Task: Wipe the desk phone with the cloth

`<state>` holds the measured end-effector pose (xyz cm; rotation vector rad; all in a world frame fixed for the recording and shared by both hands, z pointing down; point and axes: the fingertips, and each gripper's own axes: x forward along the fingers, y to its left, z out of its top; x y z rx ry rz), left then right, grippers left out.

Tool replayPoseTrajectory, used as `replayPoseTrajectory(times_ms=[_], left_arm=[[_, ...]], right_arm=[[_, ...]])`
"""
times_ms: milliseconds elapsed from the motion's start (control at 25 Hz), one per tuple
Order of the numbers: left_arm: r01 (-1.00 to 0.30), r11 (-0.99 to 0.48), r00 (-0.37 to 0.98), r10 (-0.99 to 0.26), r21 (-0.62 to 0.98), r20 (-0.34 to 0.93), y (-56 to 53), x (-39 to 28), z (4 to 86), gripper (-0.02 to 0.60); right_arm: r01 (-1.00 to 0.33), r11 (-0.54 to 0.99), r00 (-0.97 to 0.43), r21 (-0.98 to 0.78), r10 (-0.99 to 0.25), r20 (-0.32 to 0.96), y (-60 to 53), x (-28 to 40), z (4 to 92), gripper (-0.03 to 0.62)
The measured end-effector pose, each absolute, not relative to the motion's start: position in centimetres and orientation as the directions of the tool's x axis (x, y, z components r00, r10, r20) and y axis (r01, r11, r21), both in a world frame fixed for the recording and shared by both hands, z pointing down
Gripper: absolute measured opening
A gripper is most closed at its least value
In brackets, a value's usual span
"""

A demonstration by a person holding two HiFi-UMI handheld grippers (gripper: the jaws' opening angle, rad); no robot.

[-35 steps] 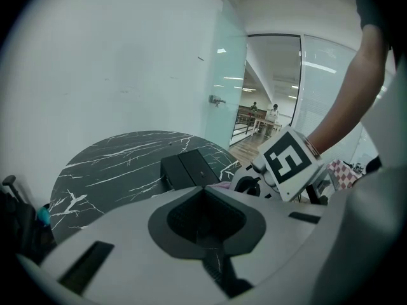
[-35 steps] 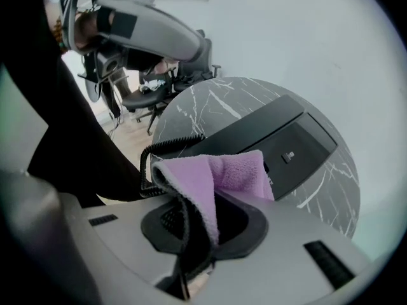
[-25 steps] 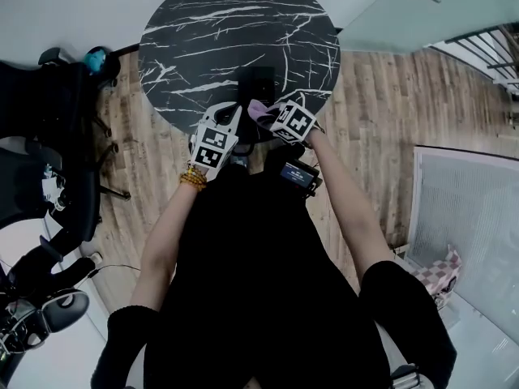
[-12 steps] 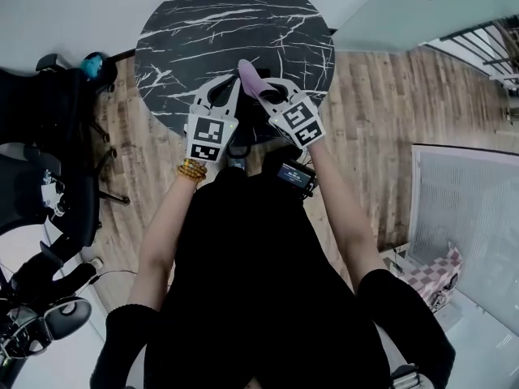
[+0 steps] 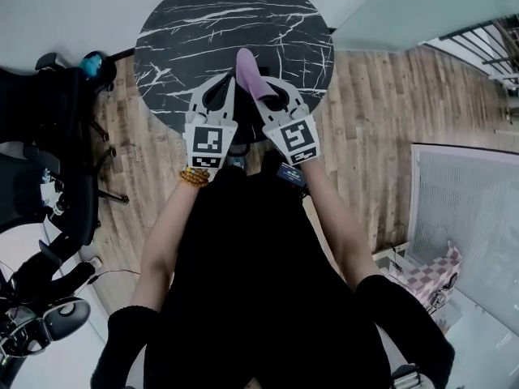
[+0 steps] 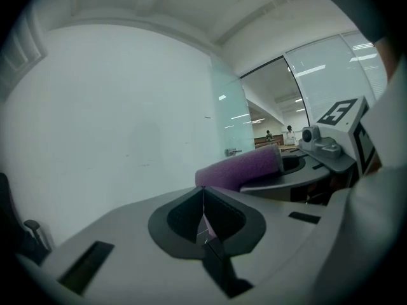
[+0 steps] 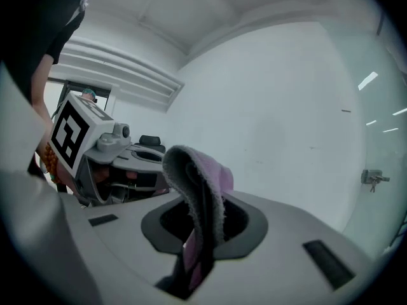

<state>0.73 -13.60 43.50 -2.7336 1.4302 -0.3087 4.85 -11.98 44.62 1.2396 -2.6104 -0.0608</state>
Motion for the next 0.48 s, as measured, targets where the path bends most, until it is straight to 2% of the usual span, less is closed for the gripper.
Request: replayPoseTrajectory(times_ms=[200,480], left_arm=[[-0.816,-0.562,0.544,-0.825,-0.132,0.152,-12.7,0.7,43.9,0.014],[-0.804,-0.58,0.56,-0.813,-0.131,0.162,-12.3,1.4,44.3,0.014]], right_arm=[[-0.776,0.625,-0.607,0.087,-0.777,0.169,-11.1,5.0,44.7,0.058],[-0.777,0.627,-0.61,0.058,-0.772,0.179,-10.5,5.2,45.9,0.057]])
